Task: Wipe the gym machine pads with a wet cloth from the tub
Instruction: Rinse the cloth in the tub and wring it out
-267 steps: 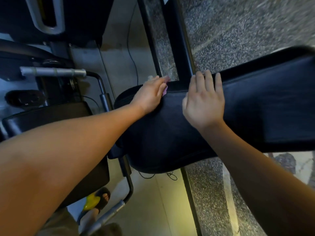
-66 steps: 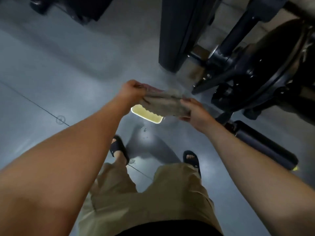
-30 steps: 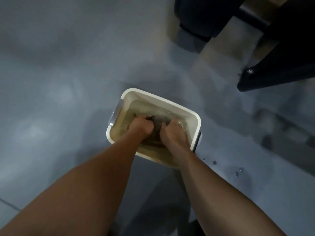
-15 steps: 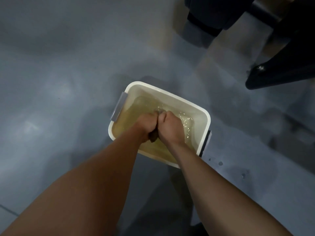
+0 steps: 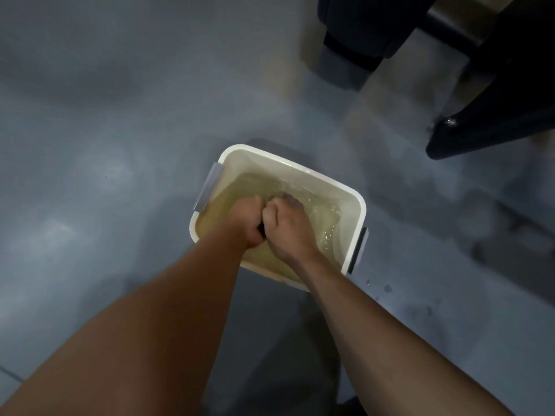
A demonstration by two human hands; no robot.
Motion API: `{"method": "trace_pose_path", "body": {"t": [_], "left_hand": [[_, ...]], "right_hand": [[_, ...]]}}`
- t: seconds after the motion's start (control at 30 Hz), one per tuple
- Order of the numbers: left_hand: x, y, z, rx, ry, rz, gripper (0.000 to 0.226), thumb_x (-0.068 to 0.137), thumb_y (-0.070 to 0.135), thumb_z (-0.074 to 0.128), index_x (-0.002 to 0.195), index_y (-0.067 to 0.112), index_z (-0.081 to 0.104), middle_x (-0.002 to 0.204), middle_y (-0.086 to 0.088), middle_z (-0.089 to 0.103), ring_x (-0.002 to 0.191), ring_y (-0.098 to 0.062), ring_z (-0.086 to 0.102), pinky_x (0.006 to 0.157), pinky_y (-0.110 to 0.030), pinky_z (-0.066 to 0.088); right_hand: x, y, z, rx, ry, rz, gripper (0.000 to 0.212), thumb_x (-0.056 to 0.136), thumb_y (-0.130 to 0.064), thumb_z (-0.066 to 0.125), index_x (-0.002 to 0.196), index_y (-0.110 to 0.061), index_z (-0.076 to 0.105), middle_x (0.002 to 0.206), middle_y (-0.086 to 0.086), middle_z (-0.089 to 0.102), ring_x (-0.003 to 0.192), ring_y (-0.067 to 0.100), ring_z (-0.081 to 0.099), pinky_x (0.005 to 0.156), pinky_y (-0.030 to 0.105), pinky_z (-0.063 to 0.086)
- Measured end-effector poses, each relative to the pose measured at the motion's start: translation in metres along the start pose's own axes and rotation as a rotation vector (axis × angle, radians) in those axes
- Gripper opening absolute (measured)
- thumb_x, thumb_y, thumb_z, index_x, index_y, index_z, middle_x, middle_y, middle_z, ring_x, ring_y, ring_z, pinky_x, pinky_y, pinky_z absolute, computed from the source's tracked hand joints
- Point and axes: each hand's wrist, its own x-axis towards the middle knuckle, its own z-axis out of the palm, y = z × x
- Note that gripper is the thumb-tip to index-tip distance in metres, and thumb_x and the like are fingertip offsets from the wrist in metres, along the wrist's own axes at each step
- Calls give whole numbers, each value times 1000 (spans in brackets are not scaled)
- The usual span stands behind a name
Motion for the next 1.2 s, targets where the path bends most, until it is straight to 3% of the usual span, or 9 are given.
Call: {"method": "trace_pose_path", "body": {"t": [0.1, 0.23, 0.37, 0.53, 0.73, 0.83, 0.9, 1.0, 1.2], "left_hand": [[-5, 8, 5, -180, -48, -82, 29, 101, 2, 42, 124, 0, 59, 79, -4, 62, 65, -10, 64, 59, -18, 51], [-5, 10, -2, -86, 23, -138, 12, 95, 5, 52, 101, 13, 58, 100, -8, 61, 92, -25, 63, 84, -41, 61], [-8, 2, -2, -26, -82, -198, 9, 96, 18, 55, 98, 13, 63, 95, -11, 66, 92, -32, 65, 89, -53, 57], [-1, -11, -12, 151, -31, -15, 14, 77, -3, 65, 83, 9, 65, 85, -17, 65, 86, -31, 65, 79, -46, 58], [-21, 11, -1, -285, -123, -206, 34, 96, 2, 46, 122, -6, 66, 125, -15, 66, 106, -21, 59, 103, -28, 45], [-26, 15, -3, -268, -83, -208, 27, 102, 4, 38, 105, -4, 64, 99, -19, 62, 78, -24, 58, 80, -41, 58], [-29, 17, -4, -167, -54, -227, 22, 101, 13, 48, 112, 1, 63, 103, -19, 67, 92, -33, 68, 75, -47, 62], [-34, 17, -1, -102, -128, -270, 18, 97, 13, 55, 105, 5, 68, 95, -14, 72, 104, -36, 68, 70, -44, 62], [-17, 3, -13, -177, -10, -179, 32, 90, -11, 55, 65, 9, 54, 56, -10, 54, 67, -27, 56, 55, -34, 54]], "right_hand": [[9, 19, -7, -164, -61, 144, 34, 102, -27, 34, 120, -12, 58, 115, 13, 68, 102, 36, 65, 84, 44, 54], [6, 33, -3, -93, -35, 507, 43, 108, -43, 32, 135, -12, 44, 131, 15, 58, 112, 35, 60, 90, 47, 49], [3, 21, 3, 178, -240, 377, 39, 108, -39, 31, 105, -21, 65, 104, 6, 68, 95, 26, 63, 76, 34, 45], [-13, -3, -4, 270, -76, 81, 32, 89, -29, 41, 61, -18, 52, 68, 0, 61, 69, 23, 57, 64, 40, 46], [-3, 4, -12, -187, -181, 88, 38, 104, -29, 28, 117, -12, 60, 113, 16, 68, 88, 33, 66, 76, 41, 53], [1, 9, -23, -226, -123, 341, 41, 107, -21, 26, 136, -8, 51, 127, 17, 63, 111, 35, 62, 93, 44, 50], [1, 8, -22, -244, -155, 414, 42, 110, -28, 27, 142, -7, 46, 136, 21, 55, 122, 38, 56, 94, 44, 47], [0, 2, -12, -1, -348, 342, 39, 110, -33, 31, 125, -14, 61, 126, 15, 65, 111, 33, 61, 92, 39, 48], [-16, -19, -11, 203, -122, 11, 35, 89, -28, 40, 57, -16, 49, 62, 3, 56, 63, 21, 52, 57, 38, 38]]}}
